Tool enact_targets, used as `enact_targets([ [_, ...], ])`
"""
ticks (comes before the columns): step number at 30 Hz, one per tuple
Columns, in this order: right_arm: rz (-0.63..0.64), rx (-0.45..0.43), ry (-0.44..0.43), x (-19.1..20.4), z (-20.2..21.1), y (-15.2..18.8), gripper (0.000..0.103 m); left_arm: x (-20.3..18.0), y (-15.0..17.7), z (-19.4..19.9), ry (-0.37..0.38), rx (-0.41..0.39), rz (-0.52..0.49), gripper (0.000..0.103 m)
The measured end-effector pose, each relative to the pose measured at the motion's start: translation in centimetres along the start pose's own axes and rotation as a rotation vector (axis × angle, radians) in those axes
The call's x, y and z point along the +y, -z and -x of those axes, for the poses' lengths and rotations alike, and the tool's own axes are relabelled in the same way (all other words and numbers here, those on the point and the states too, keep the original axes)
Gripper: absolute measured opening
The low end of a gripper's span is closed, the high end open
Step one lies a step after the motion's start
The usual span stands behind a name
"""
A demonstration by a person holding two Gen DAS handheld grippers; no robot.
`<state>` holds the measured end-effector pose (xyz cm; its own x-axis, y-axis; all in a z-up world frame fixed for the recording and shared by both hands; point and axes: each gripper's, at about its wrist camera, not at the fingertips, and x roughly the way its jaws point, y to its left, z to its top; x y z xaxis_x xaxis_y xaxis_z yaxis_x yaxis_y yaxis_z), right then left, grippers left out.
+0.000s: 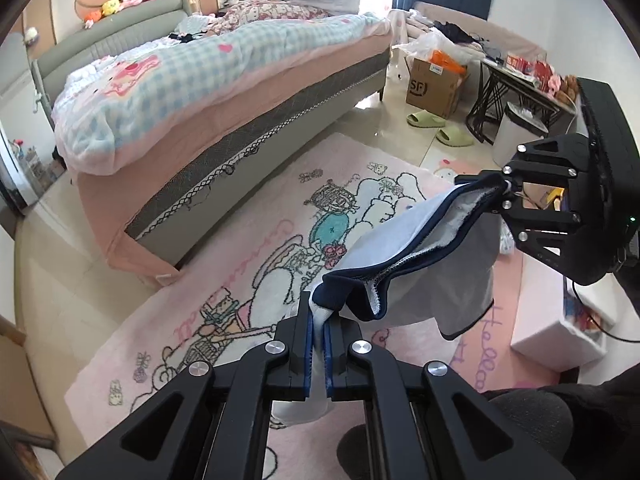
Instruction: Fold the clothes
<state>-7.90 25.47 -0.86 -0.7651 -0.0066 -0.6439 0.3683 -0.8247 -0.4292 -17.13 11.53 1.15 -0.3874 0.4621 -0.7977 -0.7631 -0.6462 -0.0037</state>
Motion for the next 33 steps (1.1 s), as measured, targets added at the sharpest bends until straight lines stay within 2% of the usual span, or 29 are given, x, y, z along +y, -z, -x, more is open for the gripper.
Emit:
enact_targets([
  [6,-0.009,0.003,0.013,-1.0,-0.2,-0.9,0.002,1.9,-1.1,-0.7,0.019,-0.002,0.082,0.003],
  [11,0.003,0.046,0.017,-2.1,-1.6,-1.5,0.002,2.2,-2.8,-1.7,-0.02,0.0,0.068,0.003],
  [16,0.017,0.1,-0.018,-3.1,-3.3,-2.4,0.002,2.6,-4.2,-3.0,-0.071,0.022,0.039,0.003],
  [21,-0.001,0.169,-0.118,-4.5,-5.1,-3.8,0.002,3.8,-5.7,-4.2,-0.106,0.068,0.039,0.003],
  [26,0.029,0.215,-0.144,-5.0,-5.9,-5.4,0.002,4.9,-7.6,-4.8,-0.138,0.101,0.038,0.003],
  [33,-0.082,0.292,-0.272,-8.6,-7.7,-8.4,0.002,6.2,-11.2,-4.8,-0.18,0.149,0.024,0.003],
])
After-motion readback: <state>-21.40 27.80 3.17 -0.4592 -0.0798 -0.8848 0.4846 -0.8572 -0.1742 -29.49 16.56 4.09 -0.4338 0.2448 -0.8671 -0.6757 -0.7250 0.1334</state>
